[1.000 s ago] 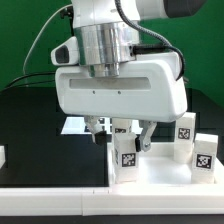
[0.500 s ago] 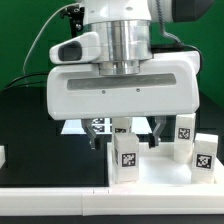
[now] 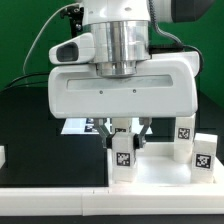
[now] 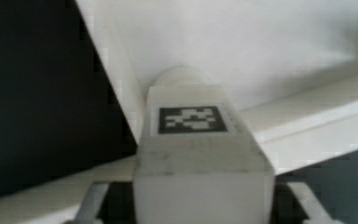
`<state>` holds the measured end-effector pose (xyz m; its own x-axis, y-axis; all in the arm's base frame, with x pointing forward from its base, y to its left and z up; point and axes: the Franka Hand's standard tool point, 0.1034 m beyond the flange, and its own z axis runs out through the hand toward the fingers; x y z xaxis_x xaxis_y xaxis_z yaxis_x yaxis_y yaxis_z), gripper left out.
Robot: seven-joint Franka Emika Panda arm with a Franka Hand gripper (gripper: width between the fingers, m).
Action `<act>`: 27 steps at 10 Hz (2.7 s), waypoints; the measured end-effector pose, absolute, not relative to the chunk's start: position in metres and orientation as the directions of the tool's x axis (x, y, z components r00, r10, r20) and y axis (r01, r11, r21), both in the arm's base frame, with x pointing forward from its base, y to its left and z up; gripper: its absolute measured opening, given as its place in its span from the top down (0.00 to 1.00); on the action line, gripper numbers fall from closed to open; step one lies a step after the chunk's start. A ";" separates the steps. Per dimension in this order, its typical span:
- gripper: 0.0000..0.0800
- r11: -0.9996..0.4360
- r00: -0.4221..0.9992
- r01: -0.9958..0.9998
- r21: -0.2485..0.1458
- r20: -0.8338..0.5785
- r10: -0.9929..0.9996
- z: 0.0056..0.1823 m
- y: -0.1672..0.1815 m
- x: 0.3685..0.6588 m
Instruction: Assemble square table
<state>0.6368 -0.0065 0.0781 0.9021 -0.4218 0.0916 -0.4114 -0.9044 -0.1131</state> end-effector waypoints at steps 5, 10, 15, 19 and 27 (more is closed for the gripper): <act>0.64 -0.204 0.213 -0.969 -0.140 -0.052 -0.976 0.077 -0.010 0.634; 0.64 0.128 -0.115 -0.987 -0.095 -0.130 -0.985 0.076 -0.008 0.632; 0.33 -0.266 0.278 -0.955 -0.134 -0.087 -0.956 0.075 -0.001 0.632; 0.19 -0.601 0.612 -0.784 -0.157 -0.035 -0.790 0.074 0.001 0.631; 0.51 -0.928 0.920 -0.362 -0.084 0.127 -0.370 0.074 0.001 0.638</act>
Offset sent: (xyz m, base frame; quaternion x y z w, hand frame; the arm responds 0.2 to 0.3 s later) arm -0.0030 -0.0053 0.0049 -0.0689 -0.0402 0.5016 0.8614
